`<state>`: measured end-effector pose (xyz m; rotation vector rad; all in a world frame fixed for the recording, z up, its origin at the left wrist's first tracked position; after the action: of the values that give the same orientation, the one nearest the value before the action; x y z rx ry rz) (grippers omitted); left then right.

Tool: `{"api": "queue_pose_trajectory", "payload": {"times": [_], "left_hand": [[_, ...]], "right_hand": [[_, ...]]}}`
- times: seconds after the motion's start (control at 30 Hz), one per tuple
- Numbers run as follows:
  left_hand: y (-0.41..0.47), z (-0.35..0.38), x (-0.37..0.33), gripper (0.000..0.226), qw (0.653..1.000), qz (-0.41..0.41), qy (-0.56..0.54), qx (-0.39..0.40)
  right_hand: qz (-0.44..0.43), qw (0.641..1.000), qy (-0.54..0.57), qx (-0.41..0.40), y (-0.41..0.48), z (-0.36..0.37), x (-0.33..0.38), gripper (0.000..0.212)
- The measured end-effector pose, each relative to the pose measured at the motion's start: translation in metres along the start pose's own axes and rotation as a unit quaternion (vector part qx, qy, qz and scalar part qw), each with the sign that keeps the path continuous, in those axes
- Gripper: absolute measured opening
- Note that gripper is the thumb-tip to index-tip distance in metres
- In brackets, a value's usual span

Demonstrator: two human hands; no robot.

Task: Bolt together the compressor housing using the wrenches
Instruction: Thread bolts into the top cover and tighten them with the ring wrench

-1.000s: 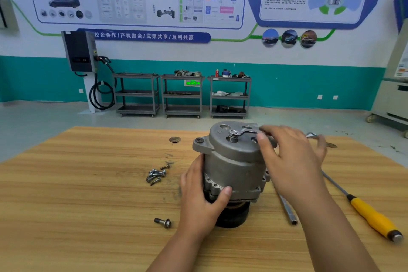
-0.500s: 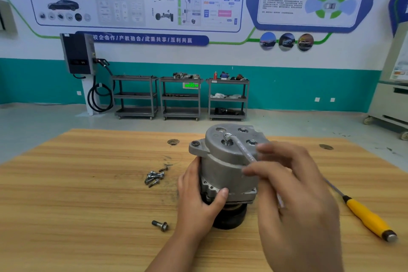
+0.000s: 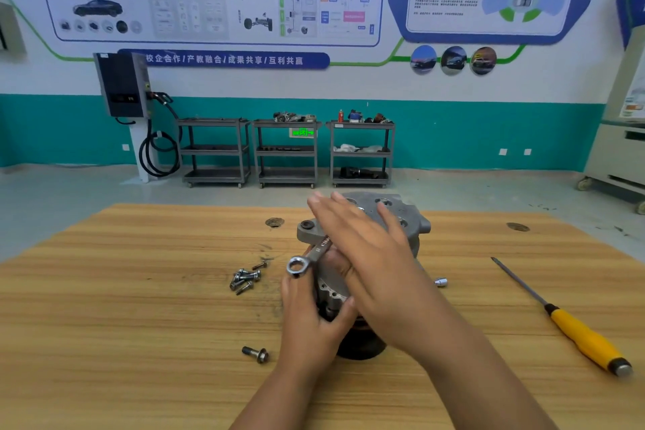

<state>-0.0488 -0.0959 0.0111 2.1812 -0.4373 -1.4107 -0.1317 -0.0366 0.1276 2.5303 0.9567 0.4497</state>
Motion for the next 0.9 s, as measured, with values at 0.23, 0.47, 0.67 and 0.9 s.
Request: {"api": "queue_pose_trajectory", "payload": {"times": [0.23, 0.47, 0.67, 0.9], "left_hand": [[0.000, -0.002, -0.007, 0.073, 0.998, 0.044, 0.040, -0.023], [0.001, 0.000, -0.005, 0.074, 0.998, 0.047, 0.032, -0.022], [0.002, 0.002, -0.005, 0.076, 0.998, 0.050, 0.033, -0.019], [0.002, 0.001, -0.004, 0.075, 0.997, 0.053, 0.044, -0.020]], "right_hand": [[0.095, 0.984, 0.117, -0.099, 0.017, -0.028, -0.042, 0.030], [0.240, 0.959, 0.064, -0.136, 0.029, -0.021, -0.064, 0.028], [0.264, 0.959, -0.022, -0.099, 0.035, -0.018, -0.076, 0.053], [0.251, 0.963, -0.026, -0.089, 0.015, -0.024, -0.087, 0.056]]}}
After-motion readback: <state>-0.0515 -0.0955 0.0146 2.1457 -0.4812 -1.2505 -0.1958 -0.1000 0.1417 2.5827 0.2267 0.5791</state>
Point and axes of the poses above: each hand's wrist, its own y-axis towards the middle knuckle, its own z-axis out of the palm, x = y × z, the point moved 7 cm from there along y, towards the middle knuckle, and after that the axes turned 6 degrees about x, right-handed, at the moved point
